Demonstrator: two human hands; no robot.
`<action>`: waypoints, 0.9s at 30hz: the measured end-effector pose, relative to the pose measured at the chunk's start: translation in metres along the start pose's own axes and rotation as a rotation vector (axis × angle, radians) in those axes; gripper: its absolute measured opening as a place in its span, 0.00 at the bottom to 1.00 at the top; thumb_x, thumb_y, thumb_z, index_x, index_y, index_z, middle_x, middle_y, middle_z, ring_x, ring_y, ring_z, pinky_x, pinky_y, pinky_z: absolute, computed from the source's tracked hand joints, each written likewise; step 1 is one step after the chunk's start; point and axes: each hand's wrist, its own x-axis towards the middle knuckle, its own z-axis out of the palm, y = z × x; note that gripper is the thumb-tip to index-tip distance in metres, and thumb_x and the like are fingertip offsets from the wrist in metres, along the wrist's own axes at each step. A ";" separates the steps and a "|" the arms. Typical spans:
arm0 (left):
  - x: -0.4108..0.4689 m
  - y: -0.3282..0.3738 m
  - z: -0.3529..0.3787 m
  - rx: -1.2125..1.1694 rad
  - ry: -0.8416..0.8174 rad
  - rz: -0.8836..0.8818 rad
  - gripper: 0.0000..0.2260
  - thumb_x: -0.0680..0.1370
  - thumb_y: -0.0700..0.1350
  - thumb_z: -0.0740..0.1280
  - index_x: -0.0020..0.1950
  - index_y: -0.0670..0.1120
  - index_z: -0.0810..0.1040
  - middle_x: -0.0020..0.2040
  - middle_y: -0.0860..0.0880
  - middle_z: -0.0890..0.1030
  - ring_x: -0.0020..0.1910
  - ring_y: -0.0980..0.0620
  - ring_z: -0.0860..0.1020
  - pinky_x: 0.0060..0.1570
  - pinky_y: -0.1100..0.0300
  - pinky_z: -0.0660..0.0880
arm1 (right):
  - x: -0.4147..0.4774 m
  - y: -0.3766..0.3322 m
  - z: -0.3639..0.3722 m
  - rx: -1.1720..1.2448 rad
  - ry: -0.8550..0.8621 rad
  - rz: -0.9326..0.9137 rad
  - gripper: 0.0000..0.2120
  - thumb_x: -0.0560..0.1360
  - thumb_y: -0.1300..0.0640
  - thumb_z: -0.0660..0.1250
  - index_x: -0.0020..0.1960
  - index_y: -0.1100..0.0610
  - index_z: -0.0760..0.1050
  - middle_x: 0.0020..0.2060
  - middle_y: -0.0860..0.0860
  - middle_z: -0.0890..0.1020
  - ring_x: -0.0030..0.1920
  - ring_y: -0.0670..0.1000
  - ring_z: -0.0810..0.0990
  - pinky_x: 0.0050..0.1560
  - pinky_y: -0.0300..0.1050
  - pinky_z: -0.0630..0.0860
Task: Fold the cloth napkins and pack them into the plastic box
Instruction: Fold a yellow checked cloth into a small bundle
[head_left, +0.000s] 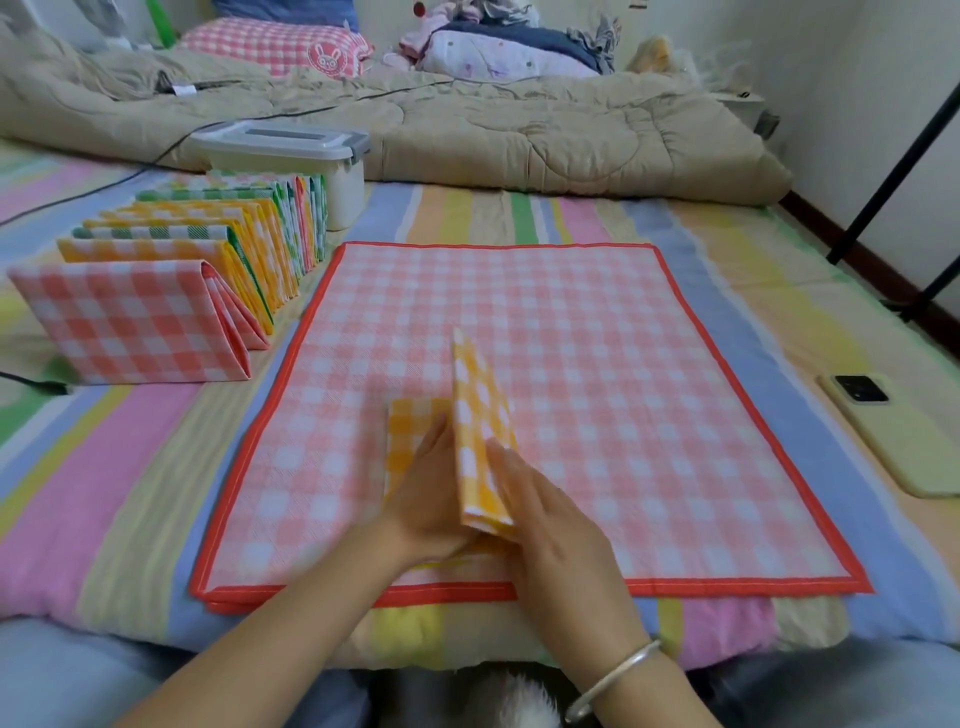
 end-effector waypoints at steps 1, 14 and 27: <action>-0.005 0.009 -0.005 -0.330 -0.031 -0.053 0.28 0.77 0.60 0.52 0.62 0.39 0.74 0.61 0.39 0.74 0.58 0.43 0.78 0.56 0.57 0.77 | 0.002 -0.004 0.001 -0.096 -0.008 -0.037 0.33 0.71 0.63 0.60 0.75 0.52 0.63 0.65 0.54 0.77 0.61 0.53 0.80 0.41 0.39 0.80; 0.005 -0.022 -0.052 0.148 0.709 -0.026 0.14 0.83 0.49 0.62 0.66 0.47 0.78 0.47 0.52 0.82 0.47 0.51 0.80 0.46 0.60 0.76 | 0.002 -0.028 0.037 -0.470 -0.227 -0.032 0.21 0.82 0.61 0.40 0.69 0.60 0.66 0.57 0.68 0.79 0.55 0.67 0.81 0.49 0.56 0.81; -0.001 -0.014 -0.047 0.656 0.621 0.037 0.28 0.82 0.40 0.60 0.81 0.45 0.56 0.81 0.47 0.56 0.78 0.47 0.57 0.74 0.53 0.61 | 0.001 -0.022 0.038 -0.429 -0.250 -0.083 0.21 0.81 0.60 0.40 0.65 0.61 0.66 0.58 0.68 0.79 0.56 0.67 0.80 0.50 0.55 0.80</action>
